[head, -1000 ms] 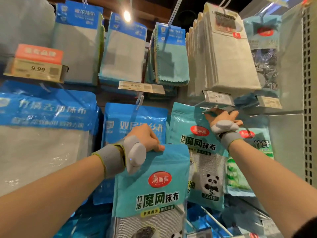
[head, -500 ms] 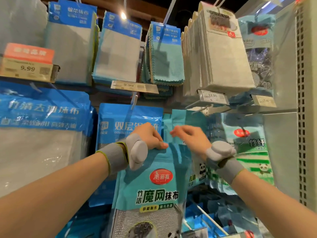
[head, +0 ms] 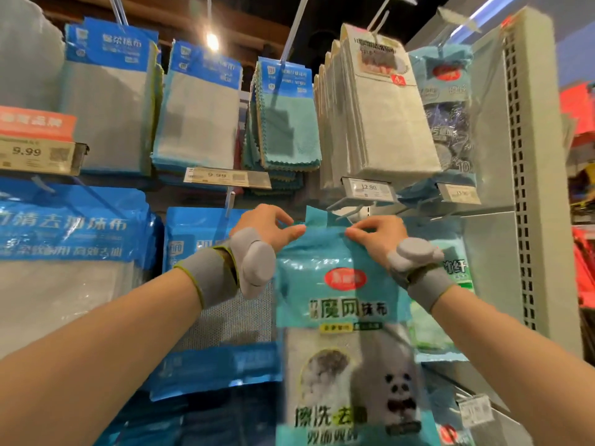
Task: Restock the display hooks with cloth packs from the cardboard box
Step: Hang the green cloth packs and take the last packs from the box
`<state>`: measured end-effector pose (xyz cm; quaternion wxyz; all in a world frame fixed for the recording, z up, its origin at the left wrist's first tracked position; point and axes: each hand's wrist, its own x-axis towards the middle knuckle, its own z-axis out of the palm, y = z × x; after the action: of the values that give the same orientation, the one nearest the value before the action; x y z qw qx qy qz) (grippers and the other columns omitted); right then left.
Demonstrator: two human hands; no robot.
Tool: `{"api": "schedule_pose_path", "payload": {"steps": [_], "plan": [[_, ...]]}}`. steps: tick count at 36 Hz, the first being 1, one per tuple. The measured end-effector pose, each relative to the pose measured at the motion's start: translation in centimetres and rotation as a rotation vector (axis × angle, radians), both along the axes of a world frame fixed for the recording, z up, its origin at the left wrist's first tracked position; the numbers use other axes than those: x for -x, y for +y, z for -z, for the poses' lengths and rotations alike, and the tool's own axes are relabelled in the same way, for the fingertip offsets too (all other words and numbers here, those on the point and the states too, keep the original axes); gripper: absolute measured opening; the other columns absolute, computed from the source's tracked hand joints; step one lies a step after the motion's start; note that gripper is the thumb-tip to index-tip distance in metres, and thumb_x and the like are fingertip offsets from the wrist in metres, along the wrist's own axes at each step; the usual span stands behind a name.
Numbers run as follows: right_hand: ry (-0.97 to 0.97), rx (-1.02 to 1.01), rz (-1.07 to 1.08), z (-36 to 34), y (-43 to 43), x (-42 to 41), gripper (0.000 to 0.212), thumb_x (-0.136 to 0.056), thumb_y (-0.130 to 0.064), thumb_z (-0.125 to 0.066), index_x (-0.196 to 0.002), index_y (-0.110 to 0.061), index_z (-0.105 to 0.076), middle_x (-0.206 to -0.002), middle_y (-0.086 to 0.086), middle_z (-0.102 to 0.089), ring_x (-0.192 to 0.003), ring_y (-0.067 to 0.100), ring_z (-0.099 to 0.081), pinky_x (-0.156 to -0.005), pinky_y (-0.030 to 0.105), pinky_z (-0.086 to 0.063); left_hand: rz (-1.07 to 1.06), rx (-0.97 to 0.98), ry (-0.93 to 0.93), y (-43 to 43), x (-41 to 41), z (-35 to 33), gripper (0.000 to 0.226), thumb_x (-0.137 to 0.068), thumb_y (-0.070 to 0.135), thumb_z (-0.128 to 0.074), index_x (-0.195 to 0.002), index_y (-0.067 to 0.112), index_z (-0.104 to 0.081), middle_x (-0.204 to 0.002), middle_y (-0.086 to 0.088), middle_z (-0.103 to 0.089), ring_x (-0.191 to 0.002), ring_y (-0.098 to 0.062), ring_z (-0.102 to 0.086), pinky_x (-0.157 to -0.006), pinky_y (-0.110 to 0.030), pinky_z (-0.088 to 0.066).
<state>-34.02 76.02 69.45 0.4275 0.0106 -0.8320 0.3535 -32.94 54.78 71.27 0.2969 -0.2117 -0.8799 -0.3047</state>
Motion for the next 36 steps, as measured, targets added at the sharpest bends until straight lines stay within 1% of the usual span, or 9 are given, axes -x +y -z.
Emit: {"api": "schedule_pose_path", "payload": {"steps": [2,6,8,12,14,20,25,32,36], "plan": [[0.041,0.028,0.129,-0.6,1.5,0.3,0.027,-0.059,-0.071,-0.054,-0.065,-0.048,-0.066,-0.098,0.004,-0.067,-0.107,0.024,-0.057,-0.095,0.044,-0.047,-0.024,-0.036,-0.017,-0.4,0.1,0.4,0.045,-0.087,0.047,-0.057,-0.125,0.024,-0.053,-0.12,0.0,-0.061,-0.112,-0.02,-0.056,-0.089,-0.029,-0.041],[0.077,0.101,0.181,-2.3,3.1,0.6,0.03,-0.064,-0.072,-0.05,-0.063,-0.046,-0.063,-0.109,0.007,-0.064,-0.117,0.029,-0.049,-0.1,0.049,-0.042,-0.057,-0.044,-0.14,-1.4,0.6,0.9,0.04,-0.089,0.041,-0.057,-0.123,0.019,-0.053,-0.123,-0.004,-0.061,-0.112,-0.023,-0.059,-0.088,-0.028,-0.044],[0.092,0.122,0.191,-2.8,3.1,0.7,0.025,-0.059,-0.072,-0.051,-0.067,-0.053,-0.065,-0.11,0.009,-0.065,-0.115,0.03,-0.053,-0.1,0.049,-0.042,-0.005,-0.054,-0.236,-1.8,1.0,1.2,0.033,-0.09,0.036,-0.057,-0.116,0.017,-0.058,-0.119,-0.005,-0.063,-0.094,-0.023,-0.066,-0.068,-0.026,-0.05],[0.105,0.133,0.266,-1.9,0.7,-1.2,0.025,-0.088,-0.041,-0.056,-0.106,-0.03,-0.07,-0.123,0.015,-0.05,-0.126,0.032,-0.034,-0.109,0.045,-0.022,0.059,-0.046,-0.325,-2.1,1.2,1.9,0.03,-0.093,0.028,-0.054,-0.113,0.007,-0.061,-0.108,-0.006,-0.064,-0.06,-0.014,-0.06,-0.04,-0.016,-0.041],[0.182,0.189,0.304,-1.2,0.2,-1.2,0.027,-0.088,-0.038,-0.058,-0.109,-0.025,-0.069,-0.122,0.015,-0.043,-0.122,0.031,-0.034,-0.108,0.043,-0.021,0.075,-0.056,-0.335,-2.2,1.2,2.1,0.026,-0.093,0.025,-0.054,-0.109,0.006,-0.061,-0.1,-0.007,-0.064,-0.056,-0.013,-0.056,-0.033,-0.013,-0.038],[0.289,0.286,0.351,-1.4,-0.4,0.2,0.023,-0.086,-0.026,-0.059,-0.106,-0.021,-0.069,-0.073,-0.009,-0.022,-0.115,0.032,-0.039,-0.105,0.044,-0.028,0.102,-0.067,-0.353,-2.7,1.3,2.4,0.016,-0.093,0.021,-0.054,-0.101,0.007,-0.06,-0.088,-0.005,-0.062,-0.055,-0.013,-0.055,-0.031,-0.009,-0.036],[0.243,0.306,0.338,-1.7,-0.4,1.2,0.026,-0.087,-0.025,-0.057,-0.111,-0.021,-0.067,-0.124,0.014,-0.038,-0.118,0.034,-0.035,-0.106,0.041,-0.025,0.066,-0.047,-0.346,-3.9,1.7,2.2,0.026,-0.093,0.025,-0.054,-0.109,0.007,-0.061,-0.092,-0.003,-0.065,-0.056,-0.011,-0.058,-0.036,-0.012,-0.041],[0.341,0.165,0.3,-1.4,0.2,1.7,0.026,-0.087,-0.029,-0.06,-0.105,-0.012,-0.07,-0.085,-0.008,-0.03,-0.115,0.033,-0.037,-0.105,0.043,-0.028,0.034,-0.045,-0.346,-4.7,2.7,2.8,0.024,-0.092,0.027,-0.055,-0.109,0.01,-0.061,-0.09,0.0,-0.068,-0.057,-0.009,-0.06,-0.04,-0.013,-0.042],[0.098,0.118,0.329,-2.0,1.2,2.0,0.039,-0.091,-0.039,-0.055,-0.123,-0.018,-0.059,-0.126,0.015,-0.036,-0.119,0.039,-0.036,-0.104,0.04,-0.03,0.026,-0.04,-0.359,-4.5,3.3,3.2,0.021,-0.092,0.028,-0.055,-0.105,0.013,-0.062,-0.084,0.004,-0.067,-0.057,-0.009,-0.061,-0.043,-0.014,-0.043]]}}
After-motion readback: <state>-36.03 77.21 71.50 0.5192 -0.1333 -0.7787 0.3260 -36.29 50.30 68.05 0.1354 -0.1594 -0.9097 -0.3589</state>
